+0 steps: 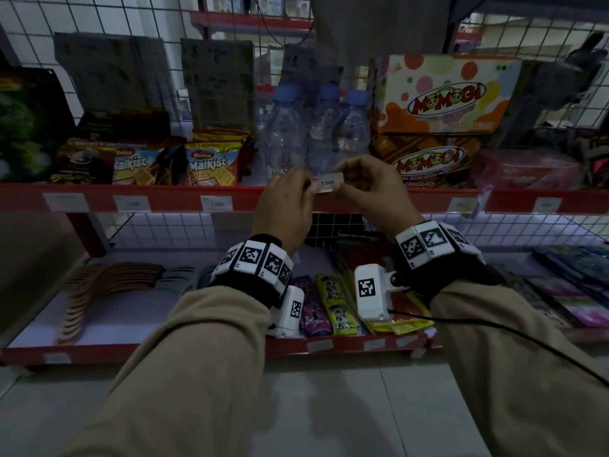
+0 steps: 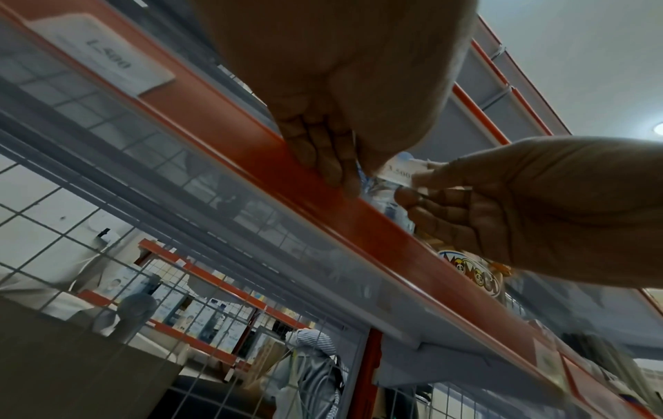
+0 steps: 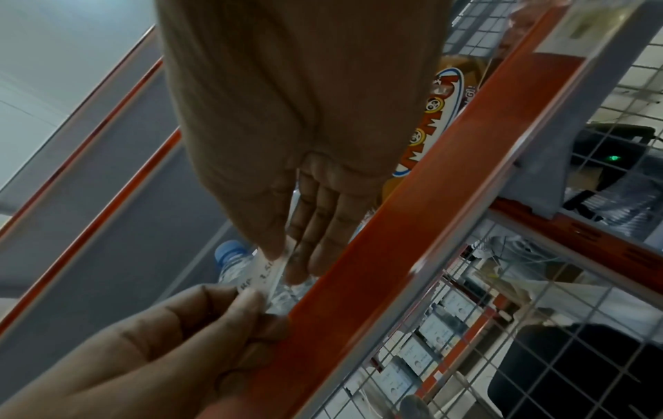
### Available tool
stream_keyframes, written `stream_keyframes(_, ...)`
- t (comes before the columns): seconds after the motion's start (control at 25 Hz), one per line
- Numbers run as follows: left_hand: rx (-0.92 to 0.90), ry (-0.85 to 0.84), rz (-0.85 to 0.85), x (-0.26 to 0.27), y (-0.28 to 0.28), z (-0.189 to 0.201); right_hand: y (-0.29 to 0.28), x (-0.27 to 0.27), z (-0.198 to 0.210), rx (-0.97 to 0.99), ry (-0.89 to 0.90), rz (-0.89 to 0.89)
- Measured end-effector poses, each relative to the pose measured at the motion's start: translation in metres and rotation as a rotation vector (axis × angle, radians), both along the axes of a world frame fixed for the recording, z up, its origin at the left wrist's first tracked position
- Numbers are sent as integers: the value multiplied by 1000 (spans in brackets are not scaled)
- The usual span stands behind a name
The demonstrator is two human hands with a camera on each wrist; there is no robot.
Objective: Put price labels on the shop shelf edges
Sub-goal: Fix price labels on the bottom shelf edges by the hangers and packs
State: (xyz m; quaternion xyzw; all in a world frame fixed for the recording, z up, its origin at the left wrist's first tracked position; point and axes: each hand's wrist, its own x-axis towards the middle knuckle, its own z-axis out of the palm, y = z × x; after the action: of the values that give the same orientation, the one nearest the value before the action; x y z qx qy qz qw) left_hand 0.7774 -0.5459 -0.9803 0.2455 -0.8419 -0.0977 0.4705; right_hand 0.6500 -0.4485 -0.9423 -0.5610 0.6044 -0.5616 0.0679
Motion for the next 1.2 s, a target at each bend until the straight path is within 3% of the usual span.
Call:
stream_keyframes(0.16, -59, -83, -14, 5, 1, 3, 1, -8, -3, -1, 214, -132)
stream_keyframes(0.36, -167, -228, 54, 22, 0, 8, -5, -10, -9, -44, 257, -235)
stream_keyframes(1.0, -165, -260, 63, 20, -9, 3, -6, -7, -16, 179, 617, -286)
stream_keyframes(1.2, -196, -278, 68, 21, -10, 1, -7, -5, -16, 198, 635, -293)
